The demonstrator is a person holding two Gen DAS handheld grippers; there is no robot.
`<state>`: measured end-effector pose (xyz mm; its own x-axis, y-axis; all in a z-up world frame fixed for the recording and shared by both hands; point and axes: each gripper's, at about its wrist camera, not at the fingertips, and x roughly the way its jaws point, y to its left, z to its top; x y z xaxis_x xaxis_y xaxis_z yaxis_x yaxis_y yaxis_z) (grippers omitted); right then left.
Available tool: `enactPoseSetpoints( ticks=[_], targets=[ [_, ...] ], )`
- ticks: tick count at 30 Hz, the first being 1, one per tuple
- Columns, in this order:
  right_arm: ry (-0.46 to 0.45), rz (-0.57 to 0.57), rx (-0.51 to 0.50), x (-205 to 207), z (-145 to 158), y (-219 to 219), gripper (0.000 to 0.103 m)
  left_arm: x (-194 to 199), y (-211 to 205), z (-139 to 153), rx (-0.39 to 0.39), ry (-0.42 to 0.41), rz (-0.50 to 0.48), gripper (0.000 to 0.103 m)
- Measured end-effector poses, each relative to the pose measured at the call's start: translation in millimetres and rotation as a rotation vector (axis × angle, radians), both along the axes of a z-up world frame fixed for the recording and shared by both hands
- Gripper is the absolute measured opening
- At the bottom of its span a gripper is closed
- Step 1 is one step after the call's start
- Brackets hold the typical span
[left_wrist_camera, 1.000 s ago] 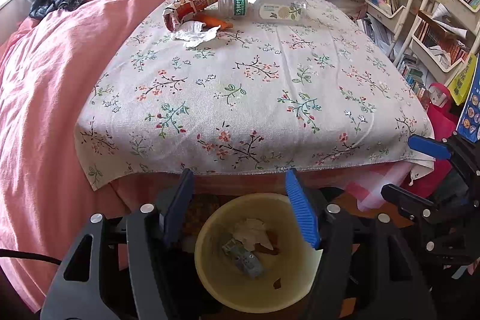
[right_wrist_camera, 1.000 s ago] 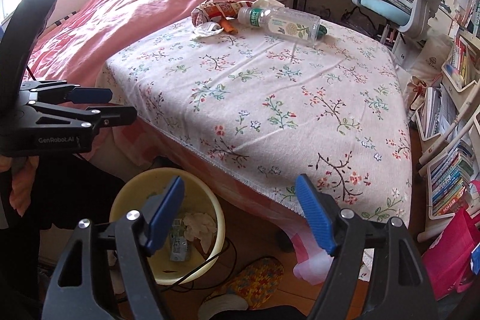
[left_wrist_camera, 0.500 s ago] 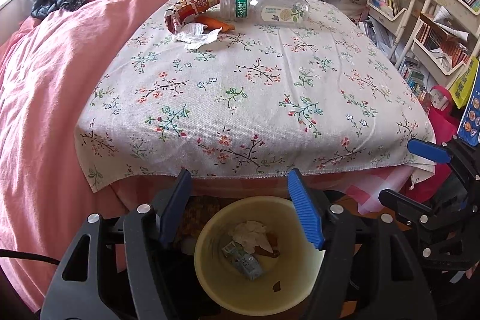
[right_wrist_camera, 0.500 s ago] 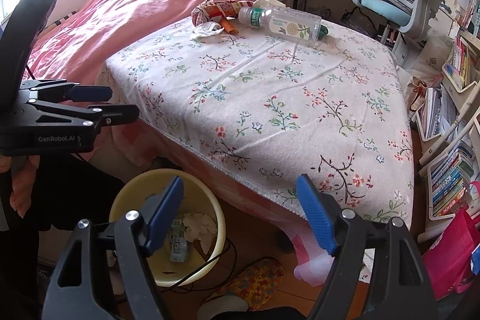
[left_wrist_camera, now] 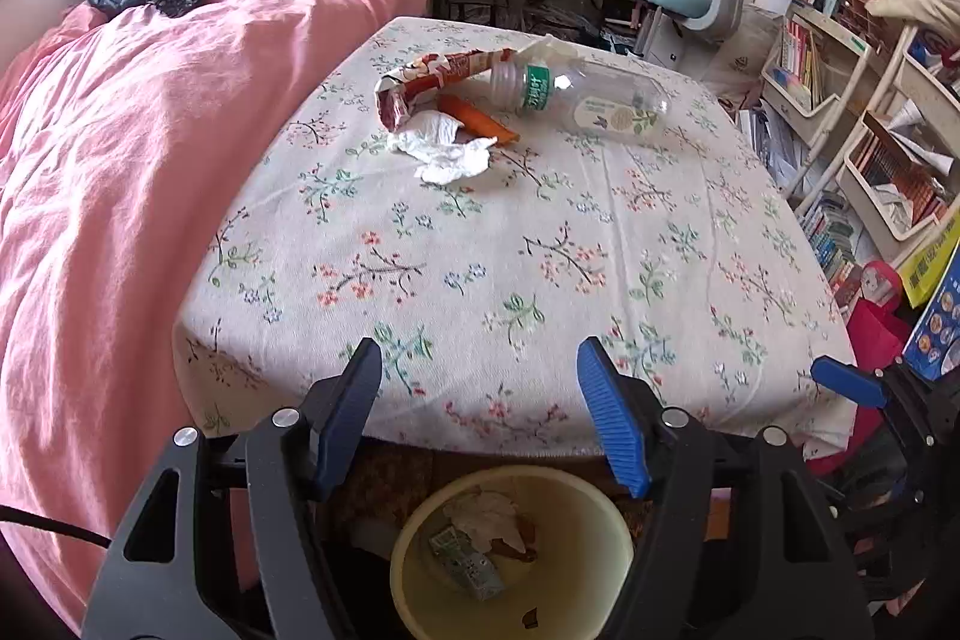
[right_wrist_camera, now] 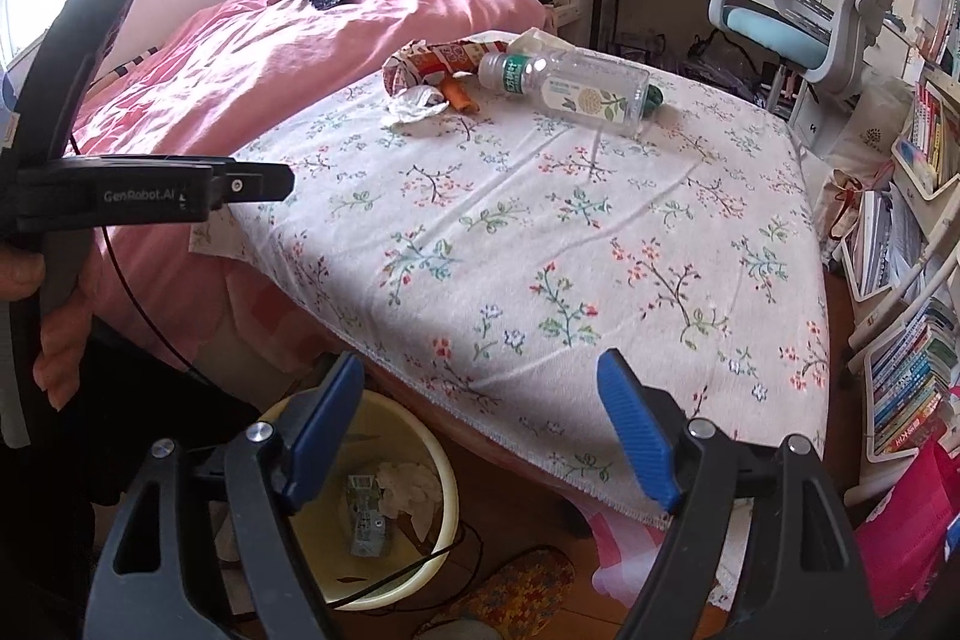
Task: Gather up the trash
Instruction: 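Move both open tools back over the table toward the remaining trash, then grasp a white tissue with the left tool while the right tool grasps an orange scrap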
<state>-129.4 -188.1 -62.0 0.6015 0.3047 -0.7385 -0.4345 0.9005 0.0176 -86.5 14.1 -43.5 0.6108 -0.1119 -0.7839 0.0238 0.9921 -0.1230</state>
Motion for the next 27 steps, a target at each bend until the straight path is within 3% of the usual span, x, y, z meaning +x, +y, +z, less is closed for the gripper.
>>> enactPoseSetpoints(
  ticks=[7,25,26,27],
  targets=[
    [-0.028,0.07,-0.035,33.0,10.8,19.9,0.077,59.3,5.3,-0.4,0.025,0.005,0.022,0.065],
    [-0.004,0.086,0.023,98.4,6.7,39.0,0.077,178.7,15.7,-33.9,0.068,0.063,0.059,0.065],
    [-0.006,0.09,0.022,102.1,7.3,42.2,0.077,182.5,15.0,-37.0,0.068,0.076,0.042,0.064],
    [-0.009,0.096,0.021,106.6,8.4,46.4,0.077,185.3,14.0,-40.3,0.071,0.089,0.023,0.05]
  ],
)
